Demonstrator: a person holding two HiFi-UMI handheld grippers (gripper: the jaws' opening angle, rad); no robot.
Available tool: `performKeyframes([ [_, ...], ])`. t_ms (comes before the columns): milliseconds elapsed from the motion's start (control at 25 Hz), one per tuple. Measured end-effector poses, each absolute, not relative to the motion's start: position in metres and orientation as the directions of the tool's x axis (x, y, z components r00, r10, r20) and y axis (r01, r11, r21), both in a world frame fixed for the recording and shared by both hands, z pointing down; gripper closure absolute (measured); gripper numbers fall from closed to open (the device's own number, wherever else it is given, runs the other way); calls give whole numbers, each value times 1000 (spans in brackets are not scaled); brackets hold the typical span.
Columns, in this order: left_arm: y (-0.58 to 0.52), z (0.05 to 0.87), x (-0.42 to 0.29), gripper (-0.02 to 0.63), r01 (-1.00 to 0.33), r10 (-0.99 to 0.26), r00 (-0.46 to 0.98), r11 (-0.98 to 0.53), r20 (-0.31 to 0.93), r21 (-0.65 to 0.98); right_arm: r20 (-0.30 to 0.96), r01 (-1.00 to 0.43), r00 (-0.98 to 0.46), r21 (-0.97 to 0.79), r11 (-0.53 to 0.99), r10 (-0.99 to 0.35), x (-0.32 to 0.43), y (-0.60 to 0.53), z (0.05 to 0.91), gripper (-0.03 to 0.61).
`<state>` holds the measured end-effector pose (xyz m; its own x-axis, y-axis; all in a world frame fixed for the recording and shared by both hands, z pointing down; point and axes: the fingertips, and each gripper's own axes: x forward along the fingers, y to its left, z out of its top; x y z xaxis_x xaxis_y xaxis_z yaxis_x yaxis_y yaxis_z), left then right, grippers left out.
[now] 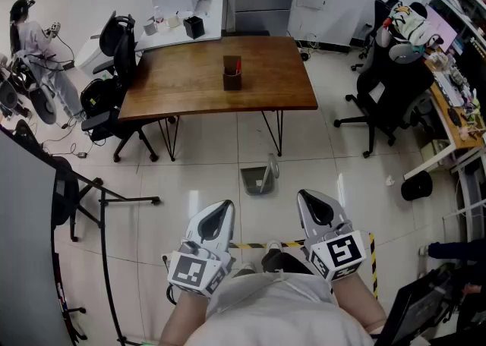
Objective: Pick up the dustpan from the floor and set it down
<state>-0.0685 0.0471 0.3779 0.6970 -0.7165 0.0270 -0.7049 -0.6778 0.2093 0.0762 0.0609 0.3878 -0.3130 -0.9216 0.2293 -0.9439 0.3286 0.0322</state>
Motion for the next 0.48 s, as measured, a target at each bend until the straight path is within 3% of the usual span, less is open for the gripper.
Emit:
performKeyframes([
  [480,-63,385,-54,604,-730,-741,672,-657,21,187,300,-925,-371,-39,377,-879,101,-58,421,577],
])
